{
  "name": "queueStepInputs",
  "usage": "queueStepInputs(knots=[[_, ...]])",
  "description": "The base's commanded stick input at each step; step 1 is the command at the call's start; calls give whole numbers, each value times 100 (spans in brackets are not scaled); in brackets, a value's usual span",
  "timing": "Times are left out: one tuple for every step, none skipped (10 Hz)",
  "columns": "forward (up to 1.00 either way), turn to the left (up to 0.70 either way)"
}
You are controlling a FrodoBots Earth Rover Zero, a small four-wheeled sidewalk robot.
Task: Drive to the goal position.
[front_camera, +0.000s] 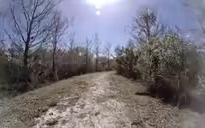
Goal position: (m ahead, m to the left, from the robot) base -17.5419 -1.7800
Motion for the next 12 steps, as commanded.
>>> queueStepInputs(knots=[[0, -70], [0, -70], [0, -70], [0, -70], [0, -70], [0, -70], [0, -70], [0, -70], [0, -70], [0, -70], [0, -70], [0, -70]])
